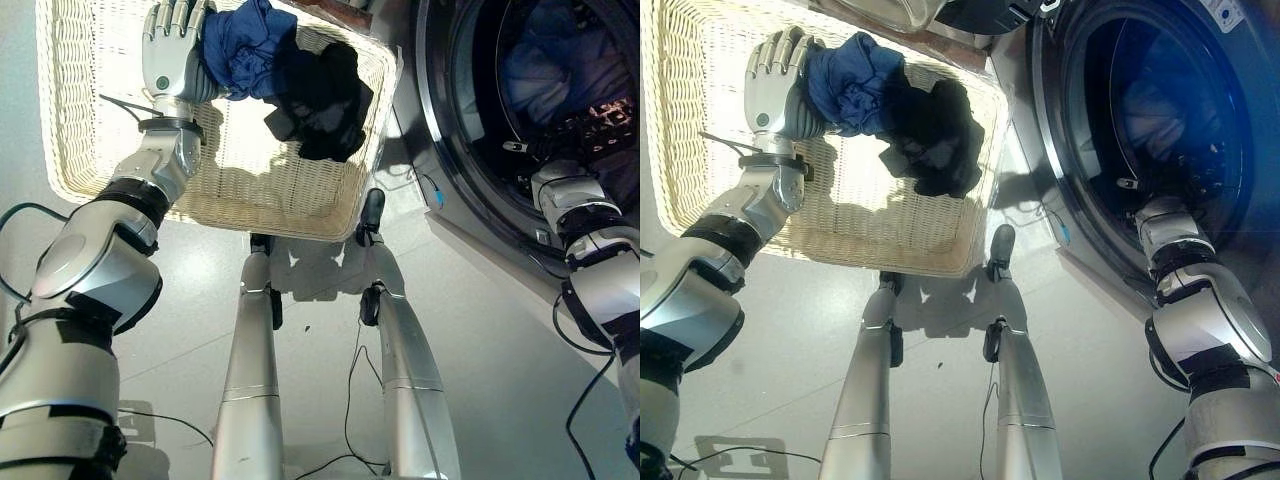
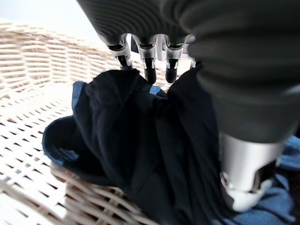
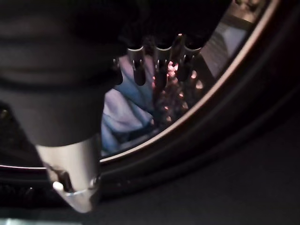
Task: Put the clothes into the washing machine.
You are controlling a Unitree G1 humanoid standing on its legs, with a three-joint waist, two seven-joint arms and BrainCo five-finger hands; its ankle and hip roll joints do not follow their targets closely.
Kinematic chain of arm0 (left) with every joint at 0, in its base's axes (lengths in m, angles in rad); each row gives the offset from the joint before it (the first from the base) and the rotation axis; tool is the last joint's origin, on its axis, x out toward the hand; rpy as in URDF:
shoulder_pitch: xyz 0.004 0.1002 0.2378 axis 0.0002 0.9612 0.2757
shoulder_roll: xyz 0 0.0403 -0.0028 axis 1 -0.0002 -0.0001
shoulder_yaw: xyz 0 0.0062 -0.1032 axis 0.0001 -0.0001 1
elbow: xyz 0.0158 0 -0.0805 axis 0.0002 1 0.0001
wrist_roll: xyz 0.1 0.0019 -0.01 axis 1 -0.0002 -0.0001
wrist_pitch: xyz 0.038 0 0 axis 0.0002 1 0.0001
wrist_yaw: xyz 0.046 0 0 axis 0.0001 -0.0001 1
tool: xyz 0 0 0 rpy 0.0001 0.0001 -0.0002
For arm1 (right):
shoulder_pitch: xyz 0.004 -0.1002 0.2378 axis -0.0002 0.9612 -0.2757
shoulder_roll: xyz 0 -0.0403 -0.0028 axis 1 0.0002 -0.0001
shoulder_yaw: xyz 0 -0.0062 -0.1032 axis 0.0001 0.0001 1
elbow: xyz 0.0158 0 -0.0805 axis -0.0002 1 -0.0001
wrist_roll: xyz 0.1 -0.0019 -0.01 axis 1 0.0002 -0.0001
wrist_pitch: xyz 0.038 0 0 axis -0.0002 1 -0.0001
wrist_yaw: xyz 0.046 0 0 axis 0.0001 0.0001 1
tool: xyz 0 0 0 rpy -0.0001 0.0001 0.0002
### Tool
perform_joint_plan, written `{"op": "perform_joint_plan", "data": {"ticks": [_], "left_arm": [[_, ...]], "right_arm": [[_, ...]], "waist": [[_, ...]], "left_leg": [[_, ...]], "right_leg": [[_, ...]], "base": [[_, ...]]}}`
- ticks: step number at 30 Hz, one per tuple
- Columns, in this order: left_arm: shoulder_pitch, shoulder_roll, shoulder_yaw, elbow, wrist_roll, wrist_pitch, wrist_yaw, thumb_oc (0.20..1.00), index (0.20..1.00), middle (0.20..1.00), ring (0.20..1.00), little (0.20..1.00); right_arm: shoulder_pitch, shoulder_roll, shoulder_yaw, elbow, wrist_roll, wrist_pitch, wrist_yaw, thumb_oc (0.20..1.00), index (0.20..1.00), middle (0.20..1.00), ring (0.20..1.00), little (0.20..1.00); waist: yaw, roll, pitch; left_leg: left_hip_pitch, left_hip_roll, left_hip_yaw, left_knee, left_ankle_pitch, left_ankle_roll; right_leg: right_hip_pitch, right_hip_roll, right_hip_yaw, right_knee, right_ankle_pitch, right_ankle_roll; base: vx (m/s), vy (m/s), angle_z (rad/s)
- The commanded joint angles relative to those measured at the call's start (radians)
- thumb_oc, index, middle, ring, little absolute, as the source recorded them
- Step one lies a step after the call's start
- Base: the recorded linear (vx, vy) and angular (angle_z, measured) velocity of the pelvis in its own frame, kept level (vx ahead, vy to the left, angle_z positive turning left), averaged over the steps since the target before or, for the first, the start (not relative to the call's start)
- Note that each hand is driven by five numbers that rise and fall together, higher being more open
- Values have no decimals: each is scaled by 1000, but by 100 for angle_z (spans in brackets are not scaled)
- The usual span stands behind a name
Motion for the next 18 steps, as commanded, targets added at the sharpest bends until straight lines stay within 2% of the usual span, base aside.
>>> {"op": "perform_joint_plan", "data": {"ticks": [1, 9, 10, 11, 12, 18], "left_arm": [[-69, -11, 38, 85, -35, -14, -62, 1000, 1000, 1000, 1000, 1000], [-37, -17, 52, 109, -65, -35, -196, 1000, 1000, 1000, 1000, 1000], [-31, -14, 55, 109, -80, -44, -224, 802, 802, 802, 802, 802], [-35, -12, 55, 111, -80, -46, -228, 680, 680, 680, 680, 680], [-26, -14, 55, 110, -90, -56, -255, 200, 200, 200, 200, 200], [-16, -16, 71, 101, -99, -77, -296, 200, 200, 200, 200, 200]], "right_arm": [[-7, -77, 49, 19, -64, -67, -75, 1000, 1000, 1000, 1000, 1000], [33, -43, 29, -44, -75, -130, -134, 1000, 1000, 1000, 1000, 1000], [38, -43, 26, -64, -77, -132, -144, 1000, 1000, 1000, 1000, 1000], [33, -44, 26, -67, -77, -132, -146, 1000, 1000, 1000, 1000, 1000], [40, -40, 28, -80, -77, -134, -156, 1000, 1000, 1000, 1000, 1000], [31, -35, 25, -118, -80, -121, -178, 1000, 1000, 1000, 1000, 1000]], "waist": [[-4, 48, -6], [-16, 45, -6], [-18, 45, -6], [-20, 46, -6], [-20, 46, -6], [-23, 48, -6]], "left_leg": [[87, -46, 36, -220, 103, 34], [90, -42, 41, -220, 91, 33], [89, -41, 42, -219, 91, 31], [81, -41, 42, -220, 97, 31], [90, -39, 45, -221, 92, 30], [91, -38, 46, -225, 91, 29]], "right_leg": [[42, 97, -57, 79, -91, 113], [37, 102, -47, 82, -101, 113], [34, 102, -46, 83, -101, 113], [27, 102, -45, 82, -97, 112], [33, 103, -42, 83, -102, 112], [29, 104, -38, 84, -103, 112]], "base": [[-2, 34, 0], [-1, 12, -1], [0, 0, 0], [-7, 37, -4], [-9, 24, -3], [0, 3, -1]]}}
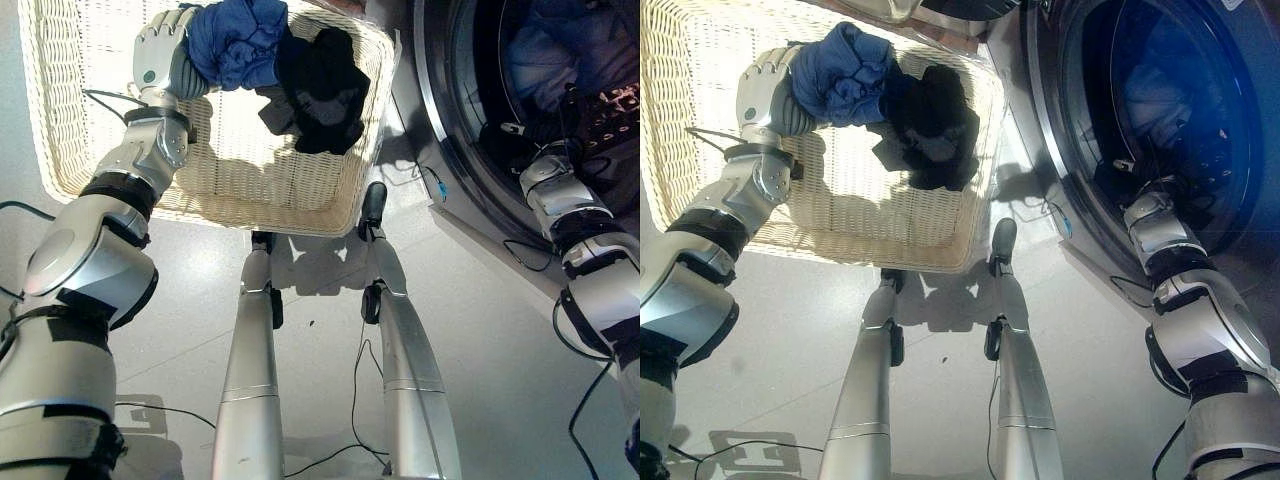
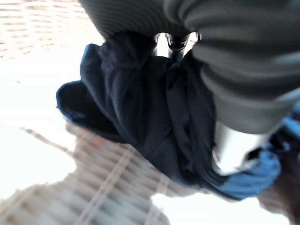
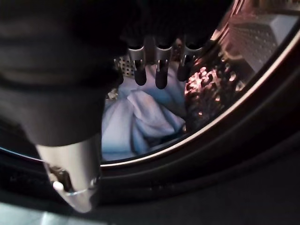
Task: Put the clothes into the washing machine.
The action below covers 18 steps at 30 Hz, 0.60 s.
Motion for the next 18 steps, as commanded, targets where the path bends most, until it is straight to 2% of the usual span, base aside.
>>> {"op": "perform_joint_plan", "data": {"ticks": [1, 6, 8, 13, 18], "left_arm": [[34, -40, 29, 53, -21, -13, -84, 200, 200, 200, 200, 200], [50, -37, 41, 42, -35, -26, -90, 200, 200, 200, 200, 200], [60, -36, 62, 29, -76, -50, -80, 200, 200, 200, 200, 200], [103, -38, 156, -36, -221, -117, -48, 200, 200, 200, 200, 200], [234, -36, 335, -205, -383, -229, -6, 200, 200, 200, 200, 200]], "right_arm": [[-20, -35, 25, 4, -24, 0, -44, 1000, 1000, 1000, 1000, 1000], [-8, -34, 21, -22, -28, 0, -55, 1000, 1000, 1000, 1000, 1000], [-4, -37, 14, -43, -14, -15, -56, 1000, 1000, 1000, 1000, 1000], [49, -18, -32, -120, 88, -92, -42, 1000, 1000, 1000, 1000, 1000], [193, 27, -142, -330, 222, -197, -8, 1000, 1000, 1000, 1000, 1000]], "waist": [[-20, 48, -5], [-20, 50, -5], [-21, 53, -5], [-19, 53, -5], [-11, 50, -5]], "left_leg": [[93, -45, 18, -214, 94, 31], [104, -43, 19, -215, 89, 30], [95, -45, 18, -214, 95, 31], [101, -46, 19, -213, 91, 31], [119, -51, 13, -211, 77, 31]], "right_leg": [[52, 95, -65, 85, -98, 112], [58, 95, -62, 87, -103, 112], [47, 95, -59, 90, -98, 111], [50, 95, -56, 93, -103, 110], [63, 93, -63, 99, -112, 109]], "base": [[0, 0, 0], [0, 0, 0], [0, 0, 0], [-1, -8, 0], [1, -54, -2]]}}
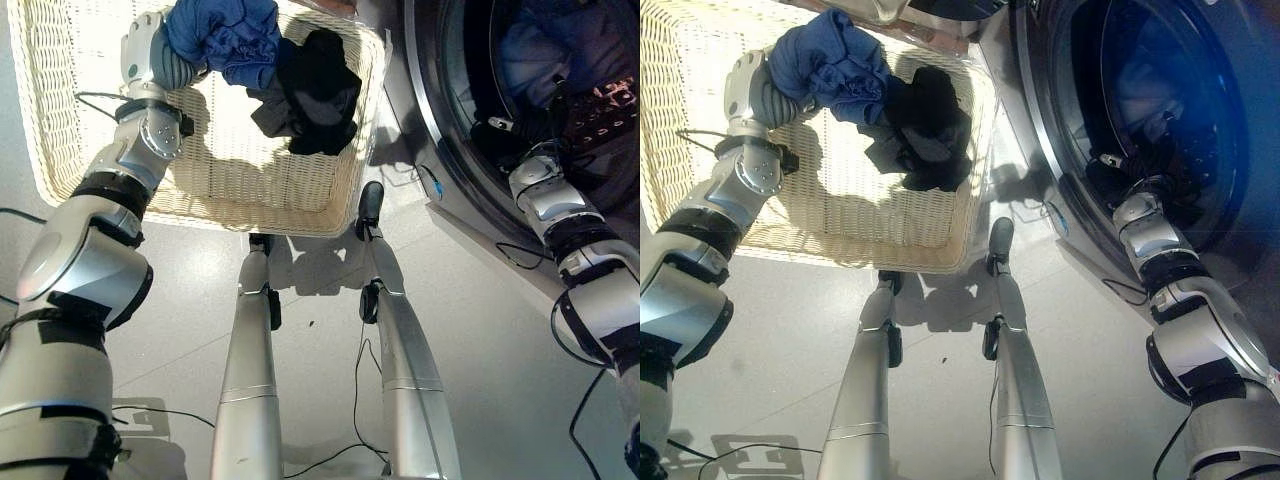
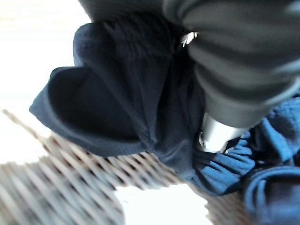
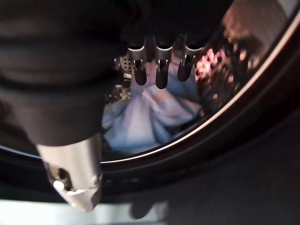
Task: Put the clothes into the washing machine.
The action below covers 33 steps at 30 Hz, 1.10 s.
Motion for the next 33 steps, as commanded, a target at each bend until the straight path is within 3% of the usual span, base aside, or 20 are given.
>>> {"op": "perform_joint_plan", "data": {"ticks": [1, 8, 12, 21, 33], "left_arm": [[68, -41, 110, -78, -99, -112, 33, 200, 200, 200, 200, 200], [326, -121, 273, -390, -95, -315, 126, 200, 200, 200, 200, 200], [418, -193, 327, -519, -1, -397, 145, 200, 200, 200, 200, 200], [502, -244, 348, -764, 129, -421, 101, 200, 200, 200, 200, 200], [519, -219, 291, -985, 375, -335, 42, 200, 200, 200, 200, 200]], "right_arm": [[47, 15, -34, -81, 90, -85, -1, 1000, 1000, 1000, 1000, 1000], [294, 125, -213, -406, 140, -193, 122, 1000, 1000, 1000, 1000, 1000], [362, 184, -256, -541, 114, -196, 174, 1000, 1000, 1000, 1000, 1000], [435, 246, -257, -711, 138, -172, 342, 1000, 1000, 1000, 1000, 1000], [464, 249, -193, -894, 263, -86, 618, 1000, 1000, 1000, 1000, 1000]], "waist": [[-8, 50, -5], [11, 67, -5], [22, 80, -5], [38, 95, -5], [47, 101, -5]], "left_leg": [[77, -63, 3, -182, 76, 39], [101, -77, -9, -188, 65, 48], [102, -84, -13, -188, 67, 57], [116, -101, -14, -179, 75, 68], [116, -120, -19, -163, 88, 76]], "right_leg": [[44, 83, -70, 97, -113, 118], [57, 75, -79, 110, -126, 113], [54, 69, -79, 121, -128, 112], [64, 51, -91, 134, -123, 114], [70, 35, -111, 135, -111, 118]], "base": [[8, -44, -3], [-5, -31, 0], [0, 0, 0], [0, 0, 0], [6, -12, 2]]}}
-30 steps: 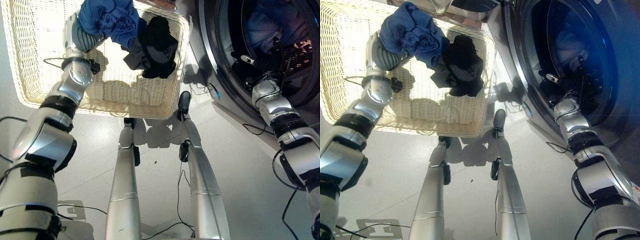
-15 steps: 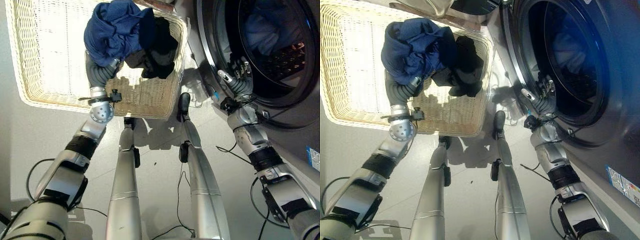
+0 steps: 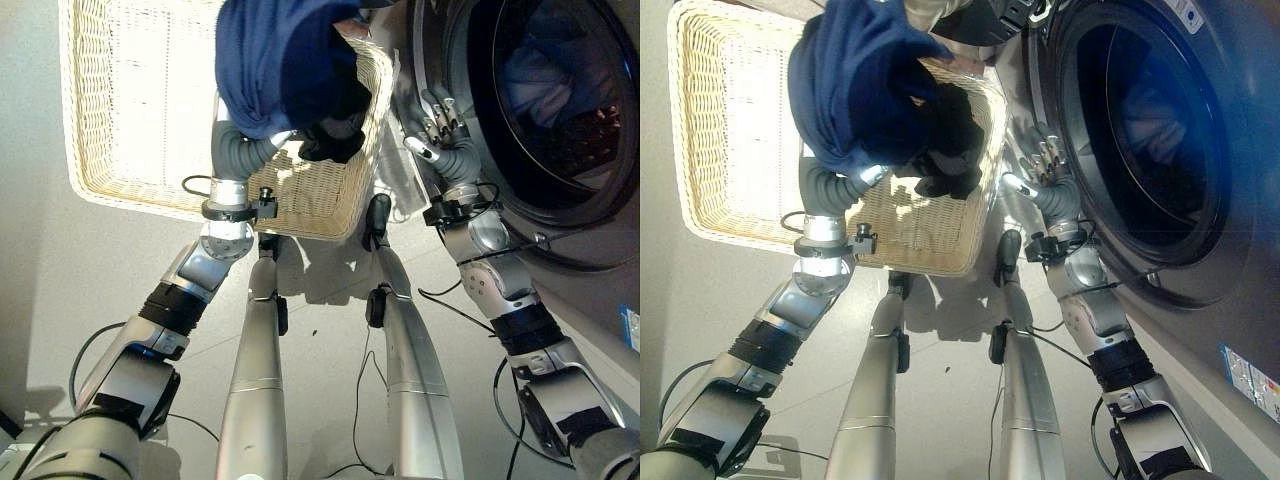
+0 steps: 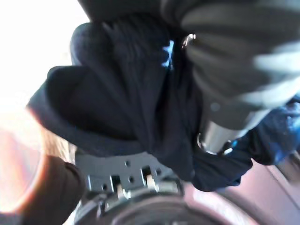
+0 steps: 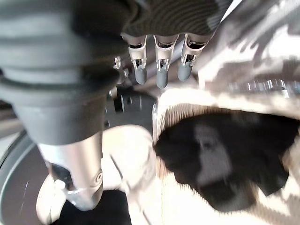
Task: Put the clothes into the washing machine.
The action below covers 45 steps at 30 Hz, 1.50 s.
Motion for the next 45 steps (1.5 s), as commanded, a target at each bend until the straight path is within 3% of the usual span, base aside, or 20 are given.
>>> {"op": "perform_joint_plan", "data": {"ticks": [1, 11, 15, 25, 26, 27, 45], "left_arm": [[-21, -17, -6, -138, 121, -19, 7, 200, 200, 200, 200, 200], [-62, -23, -72, -150, 144, 21, -73, 200, 200, 200, 200, 200], [-103, -14, -143, -152, 165, 74, -140, 200, 200, 200, 200, 200], [-139, 0, -211, -140, 189, 118, -189, 200, 200, 200, 200, 200], [-145, 4, -220, -137, 197, 124, -187, 200, 200, 200, 200, 200], [-147, 9, -229, -137, 188, 129, -192, 200, 200, 200, 200, 200], [-189, 49, -281, -120, 275, 179, -216, 200, 200, 200, 200, 200]], "right_arm": [[34, -25, 37, -143, 63, -8, 90, 1000, 1000, 1000, 1000, 1000], [-23, -3, 91, -170, 107, 8, 113, 1000, 1000, 1000, 1000, 1000], [-56, -9, 120, -205, 153, 10, 159, 1000, 1000, 1000, 1000, 1000], [-86, -9, 149, -230, 240, 0, 209, 1000, 1000, 1000, 1000, 1000], [-86, -9, 151, -232, 239, -5, 216, 686, 686, 686, 686, 686], [-87, -12, 152, -236, 243, -11, 219, 200, 200, 200, 200, 200], [-96, -7, 141, -242, 394, -73, 280, 200, 200, 200, 200, 200]], "waist": [[-16, 89, -11], [-5, 101, -11], [-8, 101, -11], [-10, 101, -11], [-12, 101, -11], [-12, 101, -11], [-17, 106, -11]], "left_leg": [[32, -123, -8, -78, 43, 95], [27, -134, -11, -67, 51, 96], [16, -133, -5, -56, 55, 96], [12, -134, 0, -52, 60, 95], [11, -134, 1, -51, 61, 95], [10, -133, 2, -50, 62, 94], [12, -126, 14, -59, 72, 90]], "right_leg": [[56, 38, -103, 65, -58, 115], [56, 32, -112, 68, -53, 117], [43, 29, -116, 76, -45, 119], [39, 32, -115, 73, -37, 120], [39, 33, -115, 72, -36, 120], [38, 32, -115, 73, -34, 121], [38, 30, -114, 60, -23, 123]], "base": [[0, 0, 0], [3, -4, 3], [4, -3, 1], [0, 0, 0], [0, 0, 0], [0, 0, 0], [0, 0, 0]]}}
